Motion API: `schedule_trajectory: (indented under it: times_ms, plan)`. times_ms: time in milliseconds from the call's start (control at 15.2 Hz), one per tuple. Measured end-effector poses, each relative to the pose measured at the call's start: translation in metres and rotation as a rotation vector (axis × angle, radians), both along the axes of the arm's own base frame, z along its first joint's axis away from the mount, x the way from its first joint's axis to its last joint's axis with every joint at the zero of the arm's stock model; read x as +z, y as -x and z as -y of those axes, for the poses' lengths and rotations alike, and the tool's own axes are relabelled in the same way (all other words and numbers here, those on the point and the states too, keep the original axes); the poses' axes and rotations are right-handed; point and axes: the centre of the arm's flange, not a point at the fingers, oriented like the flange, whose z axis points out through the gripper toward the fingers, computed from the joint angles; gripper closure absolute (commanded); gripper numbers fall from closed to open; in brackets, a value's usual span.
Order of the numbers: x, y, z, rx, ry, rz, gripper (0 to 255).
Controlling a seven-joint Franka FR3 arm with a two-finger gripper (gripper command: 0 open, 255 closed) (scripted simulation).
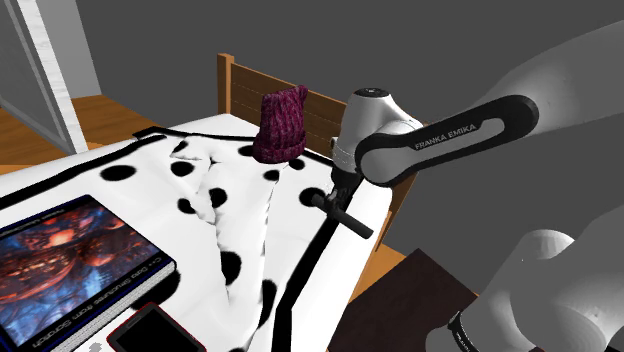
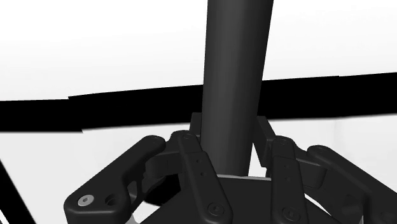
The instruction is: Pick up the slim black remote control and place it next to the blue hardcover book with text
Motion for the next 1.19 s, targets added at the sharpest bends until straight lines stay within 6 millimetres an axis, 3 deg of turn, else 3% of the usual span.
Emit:
schedule_trajectory:
  times_ms: [924, 1188]
  plan:
    - [0.072, 0.000, 0.000, 0.000, 0.000, 0.000, 255]
    - [0.077, -0.001, -0.040, 0.001, 0.000, 0.000, 255]
